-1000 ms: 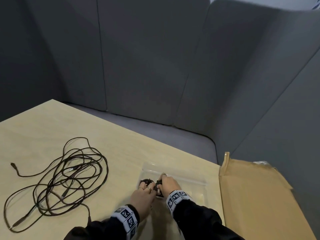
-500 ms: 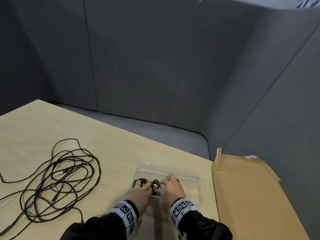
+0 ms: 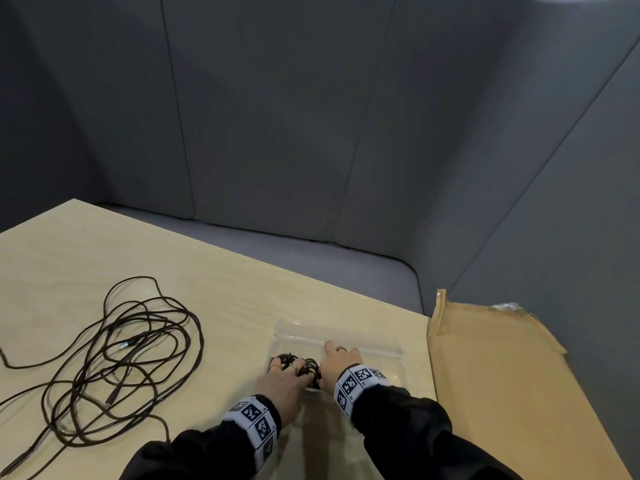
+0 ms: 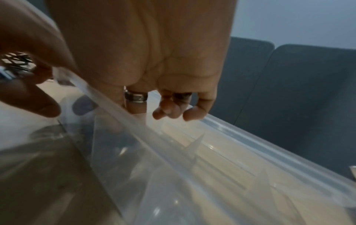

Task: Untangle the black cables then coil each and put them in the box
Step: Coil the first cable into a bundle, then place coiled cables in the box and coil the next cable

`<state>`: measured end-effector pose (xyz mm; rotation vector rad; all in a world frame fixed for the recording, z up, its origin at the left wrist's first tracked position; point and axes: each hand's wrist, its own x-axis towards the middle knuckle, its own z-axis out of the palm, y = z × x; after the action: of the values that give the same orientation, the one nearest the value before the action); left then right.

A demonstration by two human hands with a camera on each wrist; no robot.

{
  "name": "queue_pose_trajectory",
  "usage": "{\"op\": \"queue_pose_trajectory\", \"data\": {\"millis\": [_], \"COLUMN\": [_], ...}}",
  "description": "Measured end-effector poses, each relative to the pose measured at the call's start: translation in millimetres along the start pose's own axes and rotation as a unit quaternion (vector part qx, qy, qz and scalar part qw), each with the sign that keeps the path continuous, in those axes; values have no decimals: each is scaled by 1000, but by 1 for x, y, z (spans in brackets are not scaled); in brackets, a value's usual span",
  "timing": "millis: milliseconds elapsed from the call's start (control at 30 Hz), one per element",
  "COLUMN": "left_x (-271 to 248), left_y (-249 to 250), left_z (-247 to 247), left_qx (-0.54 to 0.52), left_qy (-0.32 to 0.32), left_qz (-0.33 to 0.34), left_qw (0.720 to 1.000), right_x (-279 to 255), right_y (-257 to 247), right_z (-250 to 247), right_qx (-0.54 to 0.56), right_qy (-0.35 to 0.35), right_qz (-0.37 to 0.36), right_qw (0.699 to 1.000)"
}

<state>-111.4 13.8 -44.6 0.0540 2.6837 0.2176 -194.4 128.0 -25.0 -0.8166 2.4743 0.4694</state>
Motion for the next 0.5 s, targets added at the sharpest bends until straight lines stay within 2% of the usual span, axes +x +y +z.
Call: {"op": "queue_pose_trajectory", "data": {"millis": [200, 333, 367, 433, 500], "left_x": [2, -3, -5, -7, -15], "left_y": [2, 3, 2, -6, -18], "left_z": [-5, -10, -10, -6, -5], "left_qx": [24, 15, -14, -145, -309], "left_qy": [-16, -20, -9, 50, 156], "left_qz": [10, 14, 21, 60, 102], "left_qw": [1000, 1000, 1000, 986, 933], "right_x": [3, 1, 1, 2, 1], "right_y": [2, 0, -1, -3, -4], "right_z": [12, 0, -3, -5, -5], "right_qx": [75, 40, 34, 19, 23], "right_qy": [-33, -40, -44, -39, -29], "right_qz": [13, 8, 10, 9, 15], "right_qw": [997, 998, 998, 999, 999]}}
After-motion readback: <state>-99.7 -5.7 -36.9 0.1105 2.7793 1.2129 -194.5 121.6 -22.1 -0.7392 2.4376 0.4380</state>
